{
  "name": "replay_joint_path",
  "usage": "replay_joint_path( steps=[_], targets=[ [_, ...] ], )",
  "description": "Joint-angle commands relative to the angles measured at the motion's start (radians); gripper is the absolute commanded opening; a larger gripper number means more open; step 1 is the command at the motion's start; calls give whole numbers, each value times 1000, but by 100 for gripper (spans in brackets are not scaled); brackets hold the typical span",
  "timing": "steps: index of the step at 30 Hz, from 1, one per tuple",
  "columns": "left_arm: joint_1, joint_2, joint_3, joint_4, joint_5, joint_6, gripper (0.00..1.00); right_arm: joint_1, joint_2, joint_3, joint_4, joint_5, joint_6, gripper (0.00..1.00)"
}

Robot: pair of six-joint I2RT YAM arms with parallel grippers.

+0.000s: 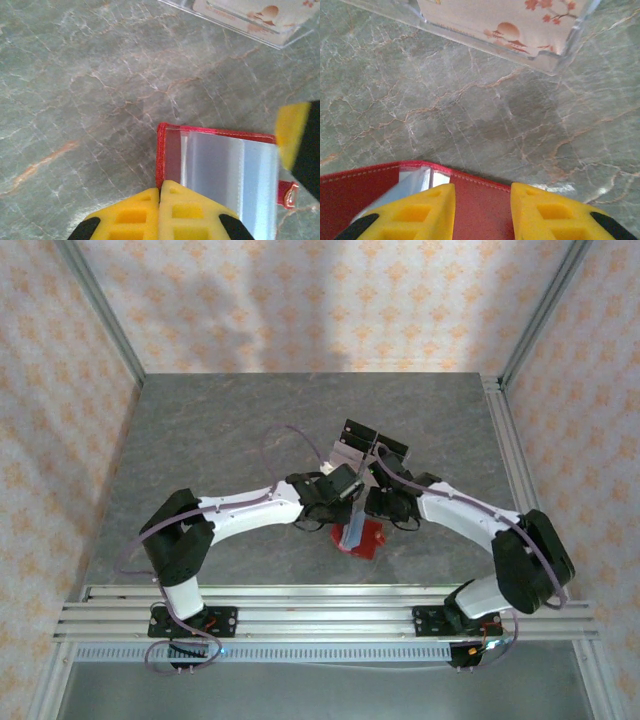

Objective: Put the credit cards into the card holder

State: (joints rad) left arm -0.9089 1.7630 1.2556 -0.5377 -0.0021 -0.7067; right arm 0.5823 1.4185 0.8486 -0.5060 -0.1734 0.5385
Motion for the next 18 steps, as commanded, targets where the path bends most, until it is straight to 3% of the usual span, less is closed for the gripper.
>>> replay_joint_path(
  steps=[1,7,18],
  targets=[
    [10,-34,-12,-52,-107,-36,0,-2,-62,7,-68,58,8,34],
    [33,-88,-77,-61,-177,-95,0,-1,-117,20,-31,-65,24,34],
    [48,-172,-140,-68,-246,-123,0,103,-6,59,144,-208,112,30]
  ],
)
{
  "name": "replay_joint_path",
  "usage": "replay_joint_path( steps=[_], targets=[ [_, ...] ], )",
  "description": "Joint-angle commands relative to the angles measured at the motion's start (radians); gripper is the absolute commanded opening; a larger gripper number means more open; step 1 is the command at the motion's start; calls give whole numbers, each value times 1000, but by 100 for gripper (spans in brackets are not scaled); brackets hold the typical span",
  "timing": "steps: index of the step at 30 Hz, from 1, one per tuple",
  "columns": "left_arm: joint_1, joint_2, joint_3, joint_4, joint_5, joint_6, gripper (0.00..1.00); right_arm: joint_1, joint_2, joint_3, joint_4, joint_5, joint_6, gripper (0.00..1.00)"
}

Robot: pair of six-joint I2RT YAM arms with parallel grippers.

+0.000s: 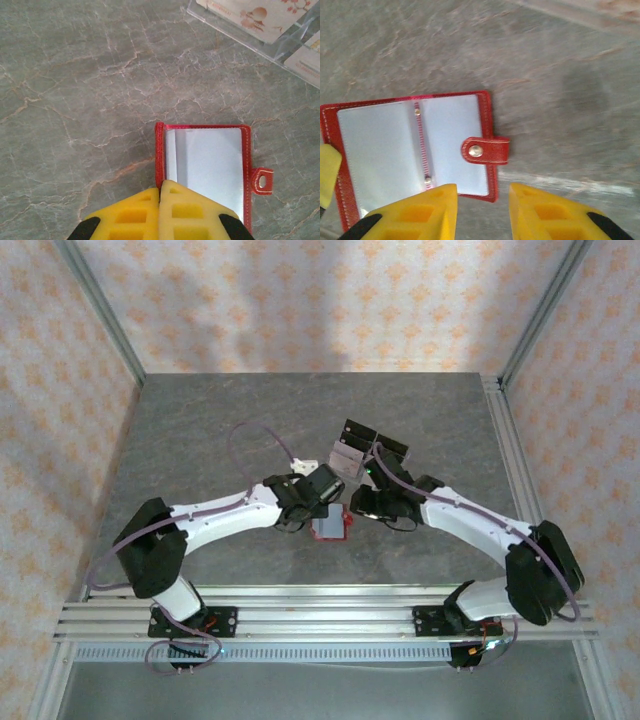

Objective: Put the credit cards into the card holder

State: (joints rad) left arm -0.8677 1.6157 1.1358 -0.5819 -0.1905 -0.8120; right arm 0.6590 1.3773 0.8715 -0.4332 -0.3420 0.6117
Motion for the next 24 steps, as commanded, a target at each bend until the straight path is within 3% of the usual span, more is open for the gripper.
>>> replay_joint_path(
  steps=[1,6,24],
  targets=[
    [8,-22,-24,-23,-57,-19,0,34,51,41,81,-44,44,29],
    [14,-17,-45,-1,-49,-27,0,71,137,67,128,-64,62,23],
    [37,-37,-72,11,-47,-27,0,77,265,77,214,-89,95,31]
  ],
)
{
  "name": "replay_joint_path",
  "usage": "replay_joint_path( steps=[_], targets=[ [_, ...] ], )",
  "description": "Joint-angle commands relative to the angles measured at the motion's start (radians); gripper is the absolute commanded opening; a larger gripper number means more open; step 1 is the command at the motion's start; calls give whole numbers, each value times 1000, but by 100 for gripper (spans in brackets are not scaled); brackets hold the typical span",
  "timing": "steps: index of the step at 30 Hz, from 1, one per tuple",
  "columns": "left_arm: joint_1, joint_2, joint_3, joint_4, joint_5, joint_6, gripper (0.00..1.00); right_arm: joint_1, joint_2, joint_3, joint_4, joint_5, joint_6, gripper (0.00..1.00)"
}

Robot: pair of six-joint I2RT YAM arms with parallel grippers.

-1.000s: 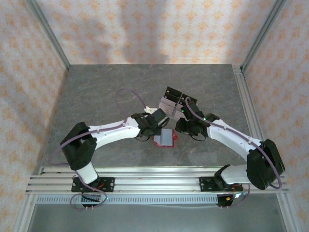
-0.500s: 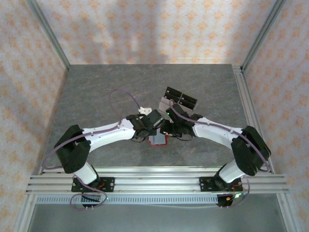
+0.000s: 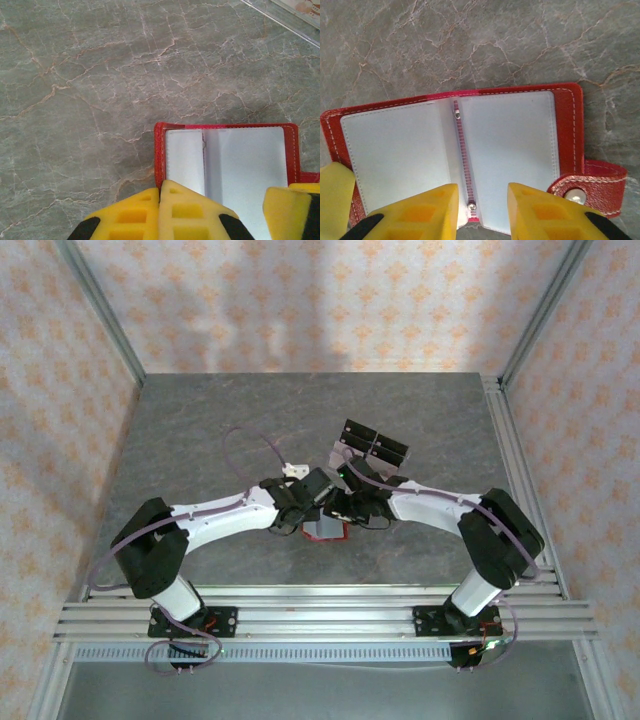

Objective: Put the credit cards into the card holder

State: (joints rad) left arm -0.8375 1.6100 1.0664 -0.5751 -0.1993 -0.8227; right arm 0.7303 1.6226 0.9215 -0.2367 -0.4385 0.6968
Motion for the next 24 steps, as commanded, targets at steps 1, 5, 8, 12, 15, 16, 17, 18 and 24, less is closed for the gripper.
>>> replay_joint_path(
  steps=[1,5,8,12,15,16,17,18,24],
  targets=[
    [6,-31,0,2,-37,-15,0,6,23,24,20,13,11,31],
    [9,-30,0,4,-38,-12,0,5,38,15,27,11,14,31],
    [9,-32,0,4,-38,-13,0,5,38,10,37,8,15,31],
    [9,-32,-6,3,-40,-13,0,6,48,11,34,10,13,33],
    [12,-31,-9,-10,-57,-20,0,5,67,11,33,15,12,33],
    [14,-32,-10,-19,-65,-23,0,6,73,11,31,19,11,32],
    [17,-34,-12,-28,-74,-26,0,6,78,8,32,23,12,32],
    [22,-40,-14,-35,-81,-27,0,5,81,7,33,26,11,32],
    [74,-104,-51,-54,-102,-11,47,4,91,0,32,32,9,32]
  ],
)
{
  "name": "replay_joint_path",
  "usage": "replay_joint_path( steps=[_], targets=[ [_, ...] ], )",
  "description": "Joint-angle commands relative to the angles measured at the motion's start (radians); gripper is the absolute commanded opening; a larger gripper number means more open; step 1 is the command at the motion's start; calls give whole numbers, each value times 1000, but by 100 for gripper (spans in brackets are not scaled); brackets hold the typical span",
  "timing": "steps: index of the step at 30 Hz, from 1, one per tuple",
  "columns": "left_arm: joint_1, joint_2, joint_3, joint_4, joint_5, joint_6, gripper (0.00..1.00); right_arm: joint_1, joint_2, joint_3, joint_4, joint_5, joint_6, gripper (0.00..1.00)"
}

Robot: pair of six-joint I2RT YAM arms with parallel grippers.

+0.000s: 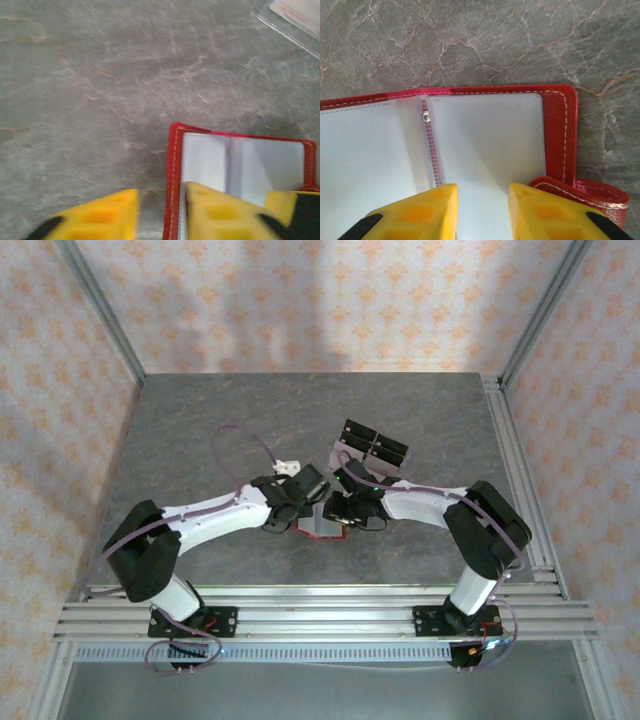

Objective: Put the credit cards into the card holder

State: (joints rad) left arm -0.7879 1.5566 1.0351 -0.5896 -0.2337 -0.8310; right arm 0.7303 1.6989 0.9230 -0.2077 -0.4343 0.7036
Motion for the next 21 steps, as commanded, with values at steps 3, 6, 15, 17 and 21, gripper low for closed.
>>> replay_joint_path(
  steps=[3,6,15,17,21],
  targets=[
    [60,-88,-38,-39,-63,25,61,4,14,0,-4,34,-2,32],
    [82,-113,-52,-3,-21,79,66,4,15,8,-13,32,-8,32],
    [88,-11,-24,89,240,261,69,4,21,33,-35,37,-19,32],
    [87,16,-21,83,244,270,69,4,25,33,-35,36,-17,32],
    [84,85,12,17,206,291,70,4,27,33,-36,41,-16,32]
  ],
)
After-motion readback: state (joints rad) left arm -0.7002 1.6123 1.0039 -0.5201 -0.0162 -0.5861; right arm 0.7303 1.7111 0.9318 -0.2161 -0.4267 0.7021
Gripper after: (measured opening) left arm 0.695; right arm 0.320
